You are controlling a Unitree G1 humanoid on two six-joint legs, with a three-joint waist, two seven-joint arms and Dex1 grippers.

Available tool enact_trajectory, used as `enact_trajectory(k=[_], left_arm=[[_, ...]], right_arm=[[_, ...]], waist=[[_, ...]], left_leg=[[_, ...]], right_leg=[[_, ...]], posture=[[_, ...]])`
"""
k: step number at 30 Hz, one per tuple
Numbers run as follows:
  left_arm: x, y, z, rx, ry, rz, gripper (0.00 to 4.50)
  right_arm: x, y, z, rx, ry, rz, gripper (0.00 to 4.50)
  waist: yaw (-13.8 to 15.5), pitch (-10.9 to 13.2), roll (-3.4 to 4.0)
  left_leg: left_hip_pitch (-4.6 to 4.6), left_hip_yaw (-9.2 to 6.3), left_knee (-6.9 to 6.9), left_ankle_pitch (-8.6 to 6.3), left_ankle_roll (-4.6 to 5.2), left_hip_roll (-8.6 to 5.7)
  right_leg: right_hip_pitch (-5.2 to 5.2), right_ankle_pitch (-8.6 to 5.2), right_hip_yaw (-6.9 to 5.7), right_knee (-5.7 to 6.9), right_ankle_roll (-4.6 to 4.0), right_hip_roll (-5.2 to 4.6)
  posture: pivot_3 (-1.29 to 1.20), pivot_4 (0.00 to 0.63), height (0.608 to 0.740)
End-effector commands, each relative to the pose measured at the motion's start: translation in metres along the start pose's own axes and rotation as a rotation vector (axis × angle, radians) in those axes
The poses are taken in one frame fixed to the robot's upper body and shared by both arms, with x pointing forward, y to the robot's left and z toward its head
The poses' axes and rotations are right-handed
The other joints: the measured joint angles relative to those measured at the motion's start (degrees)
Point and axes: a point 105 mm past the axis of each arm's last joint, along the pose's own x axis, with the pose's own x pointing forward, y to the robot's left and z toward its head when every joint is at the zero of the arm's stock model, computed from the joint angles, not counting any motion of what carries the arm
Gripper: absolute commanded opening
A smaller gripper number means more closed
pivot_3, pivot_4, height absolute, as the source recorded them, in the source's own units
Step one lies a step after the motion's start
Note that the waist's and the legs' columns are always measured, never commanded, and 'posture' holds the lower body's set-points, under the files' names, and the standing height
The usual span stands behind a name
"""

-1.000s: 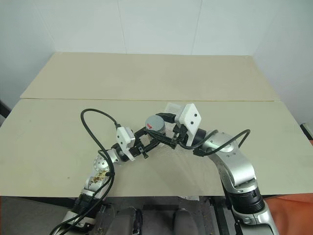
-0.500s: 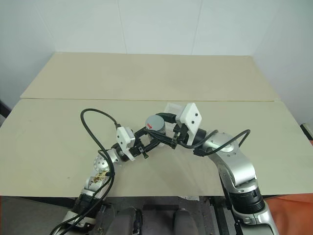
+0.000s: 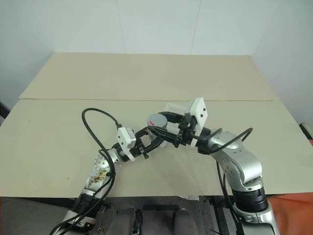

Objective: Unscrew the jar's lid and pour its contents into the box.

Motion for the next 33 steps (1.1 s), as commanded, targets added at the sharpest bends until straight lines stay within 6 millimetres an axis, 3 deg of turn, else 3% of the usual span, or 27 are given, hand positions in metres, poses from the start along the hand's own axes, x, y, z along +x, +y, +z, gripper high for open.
enact_trajectory(k=[1, 3, 8, 12, 16, 25, 33], left_arm=[[0.003, 0.006, 0.010, 0.050, -0.029, 0.009, 1.96], [0.003, 0.011, 0.009, 0.063, -0.015, 0.021, 1.96], [0.009, 0.046, 0.008, 0.146, 0.074, 0.078, 1.96], [0.024, 0.078, 0.000, 0.260, 0.200, 0.135, 1.96], [0.052, 0.103, -0.001, 0.486, 0.294, 0.148, 1.96], [0.095, 0.118, 0.012, 1.051, 0.374, 0.049, 1.96], [0.111, 0.111, 0.016, 1.502, 0.347, -0.076, 1.96]], right_arm=[[-0.014, -0.020, 0.028, -0.079, -0.094, -0.142, 2.82], [-0.021, -0.027, 0.031, -0.093, -0.100, -0.196, 2.82], [-0.064, -0.049, 0.028, -0.162, -0.025, -0.430, 2.82], [-0.082, -0.047, 0.023, -0.172, 0.005, -0.506, 2.82], [-0.091, -0.038, 0.014, -0.161, 0.019, -0.570, 2.82], [-0.104, -0.021, 0.004, -0.162, 0.043, -0.683, 2.82], [-0.114, -0.012, 0.000, -0.147, 0.061, -0.735, 2.82]], waist=[[0.0, 0.0, 0.00], [0.2, 0.0, 0.00], [0.8, 0.0, 0.00], [0.6, 0.0, 0.00], [0.6, 0.0, 0.00], [0.8, 0.0, -0.02], [0.7, 0.0, -0.03]], left_leg=[[0.00, 0.00, 0.00, 0.00, 0.00, 0.00], [0.00, 0.00, 0.00, 0.00, 0.00, -0.01], [-0.02, 0.02, 0.00, 0.00, 0.00, -0.03], [-0.03, 0.02, 0.00, 0.00, 0.00, -0.06], [-0.06, 0.06, 0.00, 0.00, 0.00, -0.09], [-0.46, 0.21, -0.01, 0.00, 0.01, -0.13], [-0.50, 0.24, 0.00, 0.00, 0.01, -0.14]], right_leg=[[0.00, 0.00, 0.00, 0.00, 0.00, 0.00], [0.01, 0.00, -0.01, -0.01, 0.00, 0.00], [0.01, 0.00, -0.02, -0.03, 0.00, 0.00], [0.00, 0.00, -0.01, -0.02, 0.01, 0.01], [0.01, 0.00, -0.04, -0.06, 0.04, 0.02], [-0.22, 0.02, -0.18, -0.21, 0.09, 0.02], [-0.23, 0.01, -0.20, -0.22, 0.13, 0.01]], posture=[[0.00, 0.150, 0.740], [0.00, 0.150, 0.740], [0.00, 0.150, 0.740], [0.00, 0.150, 0.740], [0.00, 0.150, 0.740], [0.00, 0.150, 0.740], [0.00, 0.150, 0.740]])
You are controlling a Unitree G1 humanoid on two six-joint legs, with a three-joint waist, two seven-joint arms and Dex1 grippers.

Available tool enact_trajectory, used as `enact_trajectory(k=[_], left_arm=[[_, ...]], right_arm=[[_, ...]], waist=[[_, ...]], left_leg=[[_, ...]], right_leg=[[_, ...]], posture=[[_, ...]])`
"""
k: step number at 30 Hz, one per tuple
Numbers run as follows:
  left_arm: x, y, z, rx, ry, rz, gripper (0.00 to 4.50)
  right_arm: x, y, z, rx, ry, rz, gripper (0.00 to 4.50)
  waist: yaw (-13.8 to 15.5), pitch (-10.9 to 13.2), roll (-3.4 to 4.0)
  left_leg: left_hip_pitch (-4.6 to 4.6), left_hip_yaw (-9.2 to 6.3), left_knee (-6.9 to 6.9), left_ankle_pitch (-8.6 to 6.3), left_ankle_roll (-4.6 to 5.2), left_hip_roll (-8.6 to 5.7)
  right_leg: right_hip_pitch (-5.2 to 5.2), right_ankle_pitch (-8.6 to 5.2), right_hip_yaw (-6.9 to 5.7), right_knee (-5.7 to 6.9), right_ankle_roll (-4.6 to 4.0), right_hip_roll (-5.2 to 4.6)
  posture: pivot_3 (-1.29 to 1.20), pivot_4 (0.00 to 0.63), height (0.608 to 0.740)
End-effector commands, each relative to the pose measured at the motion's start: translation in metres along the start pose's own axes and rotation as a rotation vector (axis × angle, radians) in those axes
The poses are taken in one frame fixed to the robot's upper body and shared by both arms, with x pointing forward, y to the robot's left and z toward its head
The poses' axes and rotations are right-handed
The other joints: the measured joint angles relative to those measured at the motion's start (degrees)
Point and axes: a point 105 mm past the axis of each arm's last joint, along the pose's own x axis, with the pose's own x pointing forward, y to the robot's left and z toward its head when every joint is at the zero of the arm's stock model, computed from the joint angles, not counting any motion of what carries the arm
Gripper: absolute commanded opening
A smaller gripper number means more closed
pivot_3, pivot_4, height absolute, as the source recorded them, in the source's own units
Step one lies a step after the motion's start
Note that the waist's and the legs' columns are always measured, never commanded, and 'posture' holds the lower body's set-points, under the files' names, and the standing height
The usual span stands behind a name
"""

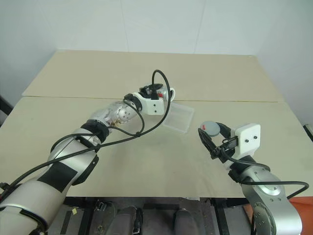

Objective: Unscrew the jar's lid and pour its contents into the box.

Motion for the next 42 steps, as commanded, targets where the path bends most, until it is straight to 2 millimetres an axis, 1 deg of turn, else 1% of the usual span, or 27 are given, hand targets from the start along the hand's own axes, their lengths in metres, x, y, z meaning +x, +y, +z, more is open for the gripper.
enact_trajectory(k=[1, 3, 7, 12, 14, 18, 19, 25, 28, 29, 31, 33, 34, 35, 37, 38, 39, 41, 42], left_arm=[[0.008, 0.016, 0.013, 0.201, -0.061, 0.051, 1.96], [0.010, 0.015, 0.015, 0.317, -0.078, 0.043, 1.96], [0.013, 0.016, 0.018, 0.454, -0.094, 0.045, 1.96], [0.015, 0.018, 0.027, 0.675, -0.167, 0.066, 1.96], [0.016, 0.018, 0.030, 0.788, -0.202, 0.064, 1.96], [0.018, 0.022, 0.032, 0.908, -0.220, 0.064, 1.96], [0.019, 0.021, 0.031, 0.949, -0.225, 0.040, 1.96], [0.021, 0.019, 0.032, 1.046, -0.249, 0.002, 1.96], [0.021, 0.020, 0.031, 1.046, -0.237, -0.001, 1.96], [0.022, 0.021, 0.030, 1.017, -0.218, 0.001, 1.96], [0.023, 0.023, 0.029, 0.891, -0.167, 0.013, 1.96], [0.023, 0.022, 0.023, 0.663, -0.083, 0.006, 1.96], [0.023, 0.020, 0.021, 0.582, -0.057, -0.001, 1.96], [0.022, 0.019, 0.018, 0.552, -0.042, -0.013, 1.96], [0.021, 0.018, 0.016, 0.433, -0.022, -0.007, 1.96], [0.020, 0.019, 0.011, 0.297, 0.018, 0.003, 1.96], [0.017, 0.021, 0.003, 0.076, 0.074, 0.025, 1.96], [0.010, 0.017, -0.010, -0.328, 0.121, 0.047, 1.96], [0.007, 0.016, -0.014, -0.463, 0.122, 0.050, 1.96]], right_arm=[[-0.005, 0.002, 0.017, -0.032, -0.060, -0.012, 2.82], [-0.006, 0.004, 0.017, -0.030, -0.059, -0.012, 2.82], [-0.007, 0.005, 0.017, -0.029, -0.055, -0.009, 2.82], [-0.008, 0.006, 0.016, -0.030, -0.048, -0.009, 2.82], [-0.008, 0.007, 0.015, -0.028, -0.045, -0.003, 2.82], [-0.006, 0.009, 0.014, -0.023, -0.043, 0.005, 2.82], [-0.006, 0.009, 0.014, -0.022, -0.043, 0.007, 2.82], [-0.004, 0.010, 0.015, -0.018, -0.043, 0.018, 2.82], [-0.004, 0.011, 0.015, -0.013, -0.044, 0.021, 2.82], [-0.003, 0.011, 0.015, -0.012, -0.042, 0.024, 2.82], [-0.003, 0.012, 0.014, -0.013, -0.036, 0.029, 2.82], [-0.002, 0.012, 0.013, -0.017, -0.029, 0.031, 2.82], [-0.002, 0.013, 0.012, -0.017, -0.028, 0.031, 2.82], [-0.002, 0.013, 0.012, -0.017, -0.027, 0.030, 2.82], [-0.002, 0.013, 0.012, -0.017, -0.025, 0.030, 2.82], [-0.002, 0.013, 0.011, -0.018, -0.024, 0.030, 2.82], [-0.002, 0.012, 0.011, -0.018, -0.023, 0.029, 2.82], [-0.002, 0.011, 0.011, -0.019, -0.019, 0.027, 2.82], [-0.002, 0.011, 0.010, -0.020, -0.016, 0.027, 2.82]], waist=[[0.0, 0.0, -0.01], [0.0, 0.0, -0.01], [0.0, 0.0, -0.01], [0.0, 0.0, -0.02], [0.0, 0.0, -0.03], [0.0, 0.0, -0.03], [0.0, 0.0, -0.03], [0.0, 0.0, -0.03], [0.0, 0.0, -0.03], [0.0, 0.0, -0.03], [0.0, 0.0, -0.03], [0.0, 0.0, -0.03], [0.0, 0.0, -0.03], [0.0, 0.0, -0.03], [0.0, 0.0, -0.03], [0.0, 0.0, -0.02], [-0.1, 0.0, -0.02], [-0.3, 0.0, 0.00], [-0.4, 0.0, 0.00]], left_leg=[[0.00, 0.01, 0.00, 0.00, 0.00, 0.01], [-0.01, 0.02, 0.00, 0.00, 0.00, 0.00], [-0.03, 0.02, 0.00, 0.00, 0.00, -0.01], [-0.03, 0.03, 0.01, 0.00, 0.00, -0.01], [-0.04, 0.03, 0.00, 0.00, 0.00, -0.01], [-0.04, 0.03, 0.01, 0.00, 0.00, -0.02], [-0.04, 0.03, 0.01, 0.00, 0.00, -0.02], [-0.04, 0.03, 0.01, 0.00, -0.01, -0.02], [-0.04, 0.03, 0.02, 0.00, -0.01, -0.01], [-0.04, 0.03, 0.03, 0.00, -0.01, -0.01], [-0.04, 0.03, 0.03, 0.00, -0.01, -0.01], [-0.05, 0.03, 0.05, 0.00, -0.01, -0.01], [-0.06, 0.04, 0.05, 0.00, -0.01, 0.00], [-0.06, 0.04, 0.06, 0.00, 0.00, 0.00], [-0.06, 0.05, 0.08, 0.00, 0.00, -0.01], [-0.05, 0.05, 0.09, 0.00, 0.00, 0.00], [-0.05, 0.05, 0.09, 0.00, 0.00, -0.01], [-0.04, 0.05, 0.12, 0.00, -0.01, 0.02], [-0.03, 0.06, 0.15, 0.00, 0.00, 0.04]], right_leg=[[-0.01, 0.00, 0.00, 0.00, 0.00, 0.01], [-0.02, 0.00, 0.01, 0.00, 0.00, 0.00], [-0.02, -0.01, 0.00, -0.01, 0.01, 0.00], [-0.03, -0.01, 0.00, 0.00, 0.01, 0.00], [-0.03, -0.01, 0.01, -0.01, 0.02, 0.00], [-0.03, -0.01, 0.01, 0.00, 0.02, -0.01], [-0.04, -0.02, 0.01, 0.01, 0.02, -0.01], [-0.04, -0.02, 0.01, 0.01, 0.02, -0.01], [-0.04, -0.02, 0.01, 0.02, 0.02, -0.01], [-0.04, -0.02, 0.01, 0.02, 0.02, -0.01], [-0.05, -0.02, 0.01, 0.03, 0.02, -0.01], [-0.06, -0.02, 0.01, 0.04, 0.02, -0.02], [-0.07, -0.02, 0.01, 0.05, 0.02, -0.03], [-0.07, -0.02, 0.01, 0.06, 0.02, -0.03], [-0.06, -0.01, 0.01, 0.07, 0.02, -0.03], [-0.06, -0.01, 0.02, 0.08, 0.02, -0.03], [-0.06, -0.01, 0.02, 0.09, 0.02, -0.03], [-0.07, -0.01, 0.02, 0.15, 0.01, -0.02], [-0.07, -0.01, 0.02, 0.17, 0.01, -0.02]], posture=[[0.00, 0.150, 0.740], [0.00, 0.150, 0.740], [0.00, 0.150, 0.740], [0.00, 0.150, 0.740], [0.00, 0.150, 0.740], [0.00, 0.150, 0.740], [0.00, 0.150, 0.740], [0.00, 0.150, 0.740], [0.00, 0.150, 0.740], [0.00, 0.150, 0.740], [0.00, 0.150, 0.740], [0.00, 0.150, 0.740], [0.00, 0.150, 0.740], [0.00, 0.150, 0.740], [0.00, 0.150, 0.740], [0.00, 0.150, 0.740], [0.00, 0.150, 0.740], [0.00, 0.150, 0.740], [0.00, 0.150, 0.740]])
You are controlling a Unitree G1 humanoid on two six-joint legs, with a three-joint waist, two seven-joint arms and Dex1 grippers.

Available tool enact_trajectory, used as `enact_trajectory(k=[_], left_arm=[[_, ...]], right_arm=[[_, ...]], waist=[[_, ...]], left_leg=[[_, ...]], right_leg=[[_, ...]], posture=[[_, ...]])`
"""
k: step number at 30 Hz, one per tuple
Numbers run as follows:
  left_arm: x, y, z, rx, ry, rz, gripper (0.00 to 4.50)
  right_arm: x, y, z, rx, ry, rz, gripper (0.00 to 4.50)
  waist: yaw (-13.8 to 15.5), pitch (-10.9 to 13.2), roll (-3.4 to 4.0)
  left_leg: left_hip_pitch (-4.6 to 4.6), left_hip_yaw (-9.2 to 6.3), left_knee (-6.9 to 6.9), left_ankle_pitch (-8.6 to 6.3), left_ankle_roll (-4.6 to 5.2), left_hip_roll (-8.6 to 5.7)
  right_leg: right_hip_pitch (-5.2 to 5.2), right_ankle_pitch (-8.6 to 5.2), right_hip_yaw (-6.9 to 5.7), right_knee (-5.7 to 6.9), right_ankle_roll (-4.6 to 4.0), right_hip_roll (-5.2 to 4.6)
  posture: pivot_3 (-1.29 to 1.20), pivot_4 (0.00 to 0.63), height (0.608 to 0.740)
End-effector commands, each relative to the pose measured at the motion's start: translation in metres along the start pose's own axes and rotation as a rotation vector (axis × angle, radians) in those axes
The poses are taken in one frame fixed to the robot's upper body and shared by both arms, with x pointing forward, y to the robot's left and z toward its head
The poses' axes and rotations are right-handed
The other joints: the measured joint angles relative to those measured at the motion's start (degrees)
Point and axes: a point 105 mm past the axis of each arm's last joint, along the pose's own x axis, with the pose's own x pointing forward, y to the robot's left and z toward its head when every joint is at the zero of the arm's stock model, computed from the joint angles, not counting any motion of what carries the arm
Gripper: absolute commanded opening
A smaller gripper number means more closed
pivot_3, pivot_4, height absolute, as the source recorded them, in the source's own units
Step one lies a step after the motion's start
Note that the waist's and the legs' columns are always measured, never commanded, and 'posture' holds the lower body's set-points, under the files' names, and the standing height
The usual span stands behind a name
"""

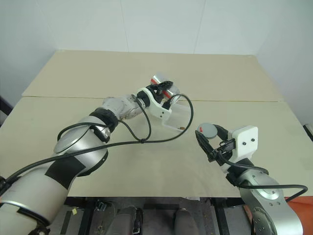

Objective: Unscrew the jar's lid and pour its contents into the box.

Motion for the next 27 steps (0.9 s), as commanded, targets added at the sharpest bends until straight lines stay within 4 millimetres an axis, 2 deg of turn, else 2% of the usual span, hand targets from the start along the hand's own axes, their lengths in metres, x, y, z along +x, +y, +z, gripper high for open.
enact_trajectory(k=[1, 3, 6, 9, 11, 14, 16, 18, 20, 23, 27], left_arm=[[-0.006, 0.013, -0.013, -0.529, 0.008, 0.046, 1.96], [-0.012, 0.012, -0.022, -0.802, -0.010, 0.054, 1.96], [-0.022, 0.008, -0.027, -1.084, -0.079, 0.074, 1.96], [-0.045, -0.001, -0.031, -1.272, -0.116, 0.126, 1.96], [-0.070, -0.009, -0.026, -1.278, -0.133, 0.145, 1.96], [-0.105, -0.014, -0.017, -1.377, -0.143, 0.224, 1.96], [-0.123, -0.022, -0.017, -1.435, -0.103, 0.255, 1.96], [-0.138, -0.031, -0.016, -1.389, -0.039, 0.299, 1.96], [-0.147, -0.034, -0.013, -1.389, -0.019, 0.349, 1.96], [-0.153, -0.039, -0.009, -1.410, -0.005, 0.381, 1.96], [-0.151, -0.057, -0.002, -1.364, 0.001, 0.336, 1.96]], right_arm=[[-0.001, 0.000, 0.007, -0.029, -0.020, 0.000, 2.82], [0.000, 0.000, 0.007, -0.027, -0.018, 0.009, 2.82], [0.004, 0.001, 0.007, -0.025, -0.020, 0.028, 2.82], [0.009, 0.003, 0.007, -0.022, -0.023, 0.055, 2.82], [0.013, 0.005, 0.007, -0.013, -0.024, 0.074, 2.82], [0.019, 0.011, 0.002, 0.001, -0.017, 0.109, 2.82], [0.023, 0.014, -0.001, 0.006, -0.010, 0.129, 2.82], [0.027, 0.016, -0.003, 0.012, -0.007, 0.151, 2.82], [0.031, 0.019, -0.004, 0.013, -0.004, 0.172, 2.82], [0.035, 0.020, -0.006, 0.010, 0.002, 0.194, 2.82], [0.037, 0.021, -0.007, 0.002, 0.009, 0.212, 2.82]], waist=[[-0.1, 0.0, 0.00], [-0.1, 0.0, 0.00], [0.0, 0.0, 0.02], [-0.2, 0.0, 0.07], [-0.8, -0.1, 0.10], [-1.2, -0.1, 0.10], [-1.1, -0.1, 0.10], [-0.9, -0.1, 0.10], [-0.8, -0.1, 0.10], [-0.8, -0.1, 0.09], [-0.8, -0.1, 0.10]], left_leg=[[0.01, 0.00, 0.02, 0.00, 0.00, 0.00], [0.01, 0.00, 0.05, 0.00, 0.00, 0.00], [0.02, -0.02, 0.13, 0.00, 0.01, -0.02], [0.06, -0.08, 0.17, -0.01, 0.02, -0.01], [0.08, -0.27, 0.17, -0.02, 0.03, 0.06], [0.09, -0.39, 0.18, -0.01, 0.03, 0.07], [0.11, -0.43, 0.21, -0.01, 0.02, 0.06], [0.17, -0.47, 0.53, -0.02, 0.03, 0.05], [0.40, -0.47, 0.65, -0.02, 0.04, 0.04], [1.20, -0.41, 0.66, -0.02, 0.05, 0.06], [1.19, -0.38, 0.66, 0.07, 0.07, 0.07]], right_leg=[[0.00, 0.00, 0.00, 0.02, 0.00, 0.00], [0.01, 0.00, 0.00, 0.05, 0.00, 0.00], [0.08, 0.01, -0.02, 0.06, 0.01, 0.00], [0.17, 0.02, -0.01, 0.13, 0.02, 0.00], [0.16, 0.03, 0.06, 0.28, 0.02, 0.01], [0.05, 0.02, 0.15, 0.58, 0.01, 0.01], [0.07, 0.02, 0.15, 0.66, 0.01, 0.00], [0.17, 0.02, 0.14, 0.62, 0.01, -0.02], [0.42, 0.03, 0.17, 0.65, 0.01, -0.01], [1.20, 0.03, 0.17, 0.62, -0.01, -0.01], [1.15, 0.07, 0.19, 0.65, -0.06, 0.03]], posture=[[0.00, 0.150, 0.740], [0.00, 0.150, 0.740], [0.00, 0.150, 0.740], [0.00, 0.150, 0.740], [0.00, 0.150, 0.740], [0.00, 0.150, 0.740], [0.00, 0.150, 0.740], [0.00, 0.150, 0.740], [0.00, 0.150, 0.740], [0.00, 0.150, 0.740], [0.00, 0.150, 0.740]])
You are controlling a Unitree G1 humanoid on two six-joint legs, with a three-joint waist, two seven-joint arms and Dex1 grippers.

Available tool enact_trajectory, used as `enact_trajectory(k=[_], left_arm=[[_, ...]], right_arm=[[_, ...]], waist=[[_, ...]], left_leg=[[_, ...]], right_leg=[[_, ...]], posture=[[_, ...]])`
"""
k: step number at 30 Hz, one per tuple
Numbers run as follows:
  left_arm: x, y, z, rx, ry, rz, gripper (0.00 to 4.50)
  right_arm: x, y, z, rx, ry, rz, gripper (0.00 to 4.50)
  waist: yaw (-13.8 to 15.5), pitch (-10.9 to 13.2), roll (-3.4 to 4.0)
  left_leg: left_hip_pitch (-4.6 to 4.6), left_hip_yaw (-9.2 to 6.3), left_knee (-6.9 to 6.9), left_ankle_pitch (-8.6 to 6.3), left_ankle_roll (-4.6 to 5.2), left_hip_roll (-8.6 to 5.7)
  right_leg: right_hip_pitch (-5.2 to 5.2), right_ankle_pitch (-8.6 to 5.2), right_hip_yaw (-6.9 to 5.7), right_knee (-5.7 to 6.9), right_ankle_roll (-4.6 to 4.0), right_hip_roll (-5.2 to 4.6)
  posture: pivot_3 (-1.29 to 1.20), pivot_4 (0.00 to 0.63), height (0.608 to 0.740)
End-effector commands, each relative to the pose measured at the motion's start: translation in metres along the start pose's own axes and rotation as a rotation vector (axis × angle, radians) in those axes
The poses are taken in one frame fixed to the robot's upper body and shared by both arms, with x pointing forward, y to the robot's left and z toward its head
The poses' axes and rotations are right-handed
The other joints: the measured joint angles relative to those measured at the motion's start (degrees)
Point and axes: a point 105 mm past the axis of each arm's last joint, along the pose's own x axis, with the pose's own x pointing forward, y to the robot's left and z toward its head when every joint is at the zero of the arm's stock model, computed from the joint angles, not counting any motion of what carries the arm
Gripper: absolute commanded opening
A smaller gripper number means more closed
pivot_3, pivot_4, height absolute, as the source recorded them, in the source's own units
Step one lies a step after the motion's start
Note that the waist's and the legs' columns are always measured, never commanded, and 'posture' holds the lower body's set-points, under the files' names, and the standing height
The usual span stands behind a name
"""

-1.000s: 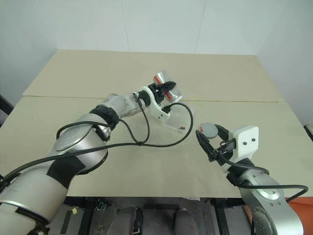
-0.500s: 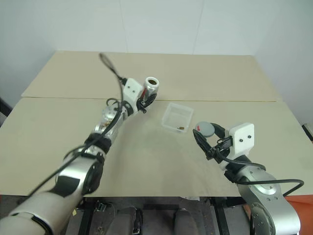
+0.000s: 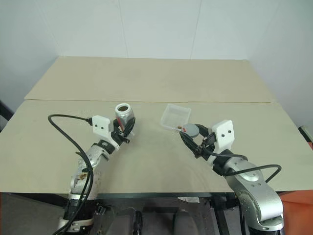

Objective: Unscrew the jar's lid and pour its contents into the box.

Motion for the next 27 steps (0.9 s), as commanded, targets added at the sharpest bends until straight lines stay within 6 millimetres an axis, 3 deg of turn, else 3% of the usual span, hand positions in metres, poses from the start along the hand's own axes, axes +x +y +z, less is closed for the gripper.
enact_trajectory(k=[1, 14, 22, 27], left_arm=[[0.002, -0.011, 0.004, 0.042, -0.050, -0.032, 1.96], [0.007, -0.008, -0.030, 0.055, -0.045, -0.044, 1.96], [0.004, -0.010, -0.034, 0.025, -0.046, -0.044, 1.96], [0.002, -0.008, -0.034, 0.025, -0.054, -0.047, 3.57]], right_arm=[[0.001, 0.001, 0.012, -0.039, -0.044, 0.016, 2.82], [-0.005, 0.005, 0.009, -0.050, -0.025, 0.012, 2.82], [-0.006, 0.003, 0.010, -0.055, -0.020, 0.008, 2.82], [-0.005, 0.002, 0.009, -0.057, -0.018, 0.013, 2.80]], waist=[[0.0, 0.0, 0.00], [0.0, 0.0, 0.00], [0.0, 0.0, 0.00], [0.0, 0.0, 0.00]], left_leg=[[-0.01, 0.01, -0.01, 0.00, 0.01, 0.00], [-0.12, 0.00, -0.09, -0.02, 0.05, -0.01], [-0.12, 0.00, -0.09, -0.02, 0.05, 0.01], [-0.16, 0.00, -0.11, -0.03, 0.06, 0.01]], right_leg=[[-0.02, 0.00, 0.02, 0.00, 0.00, 0.00], [-0.10, -0.01, 0.01, -0.10, 0.00, -0.03], [-0.09, -0.01, 0.00, -0.11, 0.00, -0.03], [-0.13, -0.01, 0.00, -0.14, 0.01, -0.03]], posture=[[0.00, 0.150, 0.740], [0.00, 0.150, 0.740], [0.00, 0.150, 0.740], [0.00, 0.150, 0.740]])
